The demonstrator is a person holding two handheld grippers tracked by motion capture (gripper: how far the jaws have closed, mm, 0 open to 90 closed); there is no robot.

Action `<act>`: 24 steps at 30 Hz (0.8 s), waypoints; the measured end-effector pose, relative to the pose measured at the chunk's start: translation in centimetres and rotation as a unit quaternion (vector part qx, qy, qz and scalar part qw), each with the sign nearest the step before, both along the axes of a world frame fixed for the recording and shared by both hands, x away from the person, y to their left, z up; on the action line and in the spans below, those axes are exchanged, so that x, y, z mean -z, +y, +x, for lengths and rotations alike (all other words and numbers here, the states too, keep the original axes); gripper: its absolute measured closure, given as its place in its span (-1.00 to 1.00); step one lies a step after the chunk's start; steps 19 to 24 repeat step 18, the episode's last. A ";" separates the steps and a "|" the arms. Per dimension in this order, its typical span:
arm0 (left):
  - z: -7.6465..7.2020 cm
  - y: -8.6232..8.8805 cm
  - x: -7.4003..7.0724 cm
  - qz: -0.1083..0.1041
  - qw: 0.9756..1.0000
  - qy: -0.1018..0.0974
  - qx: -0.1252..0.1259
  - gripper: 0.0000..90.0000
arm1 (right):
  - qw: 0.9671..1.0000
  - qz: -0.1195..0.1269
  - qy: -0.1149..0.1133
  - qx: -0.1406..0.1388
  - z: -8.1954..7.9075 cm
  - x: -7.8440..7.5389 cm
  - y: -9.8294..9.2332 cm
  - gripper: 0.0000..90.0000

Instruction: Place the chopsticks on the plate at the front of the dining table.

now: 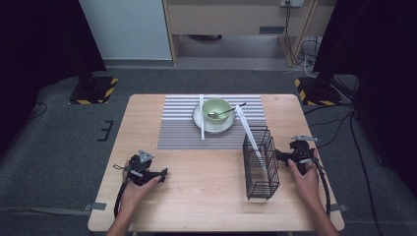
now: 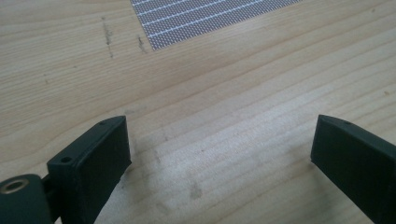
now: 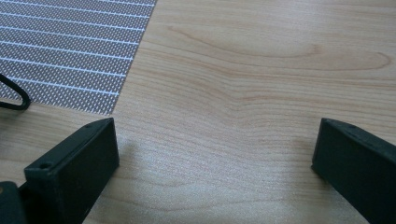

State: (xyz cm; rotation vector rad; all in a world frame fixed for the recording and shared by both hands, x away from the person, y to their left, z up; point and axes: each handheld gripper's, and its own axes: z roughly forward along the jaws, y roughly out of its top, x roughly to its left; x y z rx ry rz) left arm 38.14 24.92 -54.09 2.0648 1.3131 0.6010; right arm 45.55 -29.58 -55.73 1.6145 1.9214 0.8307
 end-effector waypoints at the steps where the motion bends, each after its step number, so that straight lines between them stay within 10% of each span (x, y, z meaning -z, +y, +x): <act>1: 0.1 -0.1 0.1 0.003 1.000 -0.001 -0.002 -0.91 | 1.000 0.000 0.000 0.000 0.0 0.0 0.0 -0.99; 24: 0.5 -0.1 0.5 -0.011 1.000 0.001 -0.018 -0.96 | 1.000 0.000 0.000 0.006 -0.1 0.0 0.1 -0.99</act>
